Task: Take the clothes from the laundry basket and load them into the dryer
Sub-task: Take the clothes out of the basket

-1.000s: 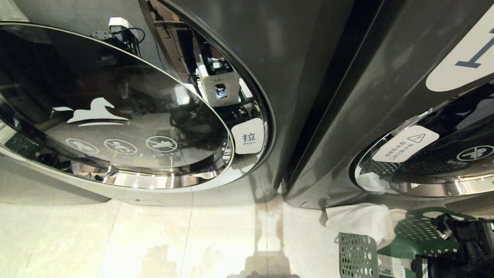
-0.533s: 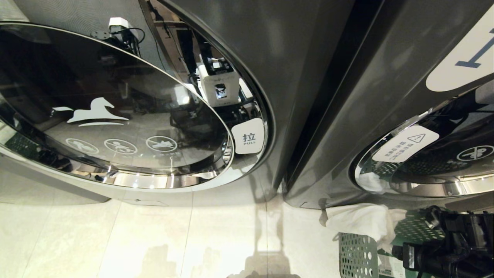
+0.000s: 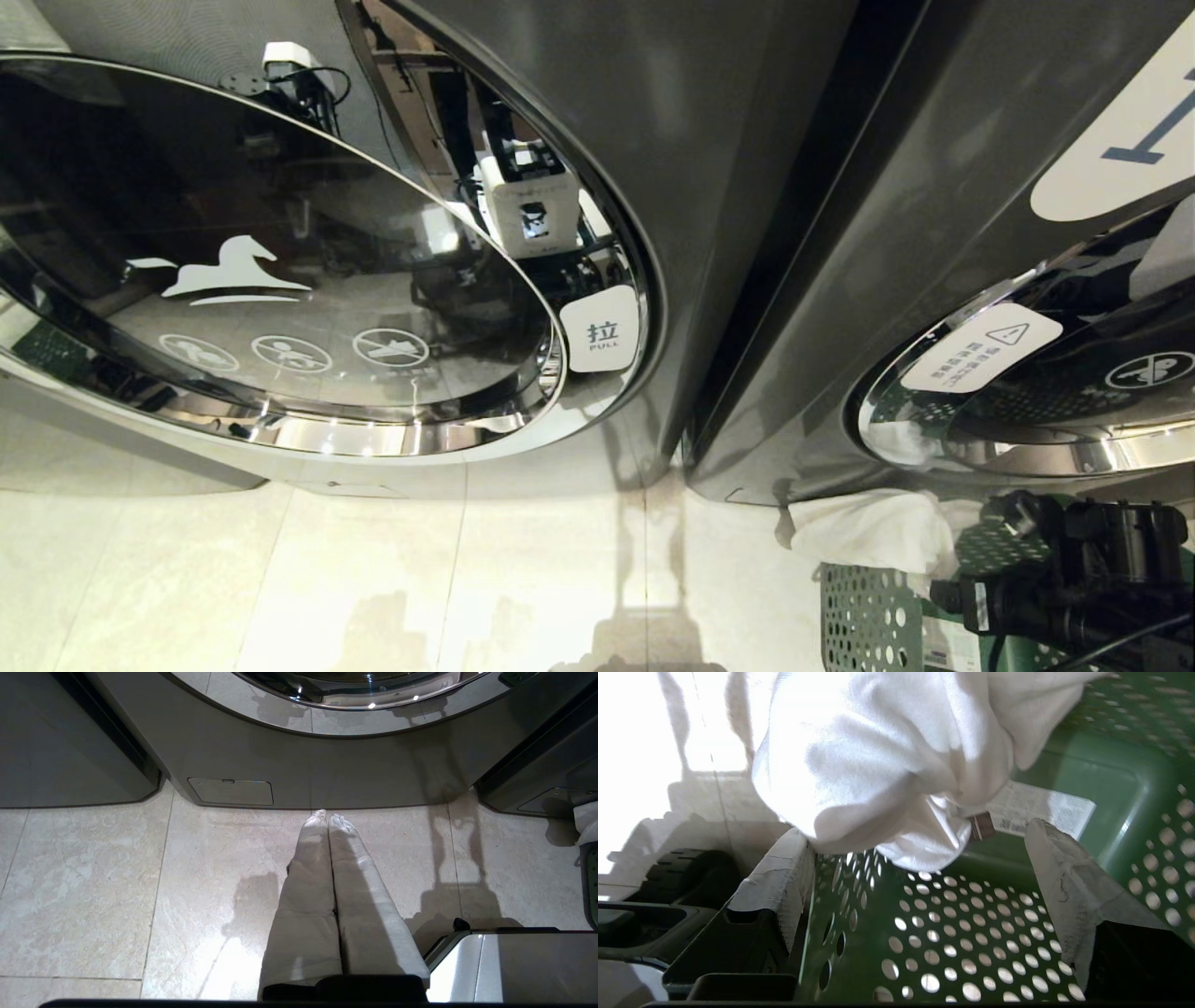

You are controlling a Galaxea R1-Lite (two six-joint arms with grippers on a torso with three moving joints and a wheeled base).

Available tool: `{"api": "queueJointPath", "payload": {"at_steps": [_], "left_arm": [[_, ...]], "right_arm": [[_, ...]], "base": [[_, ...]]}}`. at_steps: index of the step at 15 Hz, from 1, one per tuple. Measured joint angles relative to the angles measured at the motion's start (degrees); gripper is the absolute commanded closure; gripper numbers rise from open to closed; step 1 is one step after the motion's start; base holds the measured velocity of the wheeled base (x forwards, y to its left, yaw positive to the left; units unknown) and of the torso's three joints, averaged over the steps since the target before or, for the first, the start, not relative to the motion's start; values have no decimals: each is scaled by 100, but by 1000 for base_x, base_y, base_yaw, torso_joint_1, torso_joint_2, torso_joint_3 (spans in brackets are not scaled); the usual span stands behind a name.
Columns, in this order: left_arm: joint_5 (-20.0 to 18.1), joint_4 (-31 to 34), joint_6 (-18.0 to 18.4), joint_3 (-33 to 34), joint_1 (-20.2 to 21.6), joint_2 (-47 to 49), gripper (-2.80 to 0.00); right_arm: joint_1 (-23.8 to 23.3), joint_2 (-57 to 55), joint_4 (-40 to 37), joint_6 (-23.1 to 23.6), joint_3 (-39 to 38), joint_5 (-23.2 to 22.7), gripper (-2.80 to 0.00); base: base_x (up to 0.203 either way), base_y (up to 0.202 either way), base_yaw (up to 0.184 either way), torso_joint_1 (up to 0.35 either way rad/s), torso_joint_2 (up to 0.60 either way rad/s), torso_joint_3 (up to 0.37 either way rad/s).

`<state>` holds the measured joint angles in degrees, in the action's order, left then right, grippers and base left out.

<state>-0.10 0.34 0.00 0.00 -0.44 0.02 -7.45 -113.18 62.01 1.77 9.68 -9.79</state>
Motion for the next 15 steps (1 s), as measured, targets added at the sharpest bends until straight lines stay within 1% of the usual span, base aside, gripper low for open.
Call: {"api": "queueJointPath", "payload": {"at_steps": [2, 5, 7, 9, 12, 15], "left_arm": [[0, 0, -2, 0, 0, 0, 0], [0, -2, 0, 0, 0, 0, 0], [0, 0, 0, 0, 0, -2, 0], [0, 1, 0, 0, 0, 0, 0], [0, 1, 0, 0, 0, 0, 0], [0, -2, -1, 0, 0, 0, 0]], "right_arm": [[-181, -161, 23, 40, 136, -288, -280], [-354, -373, 23, 98, 332, -540, -280], [-509, -435, 25, 398, 347, -566, -280], [-672, -397, -4, 748, 199, -565, -280], [-784, -248, -23, 809, -197, -654, -280], [-809, -35, -24, 811, -406, -780, -280]], "base": [[0, 0, 0, 0, 0, 0], [0, 0, 0, 0, 0, 0], [0, 0, 0, 0, 0, 0], [0, 0, 0, 0, 0, 0], [0, 0, 0, 0, 0, 0], [0, 0, 0, 0, 0, 0]]}}
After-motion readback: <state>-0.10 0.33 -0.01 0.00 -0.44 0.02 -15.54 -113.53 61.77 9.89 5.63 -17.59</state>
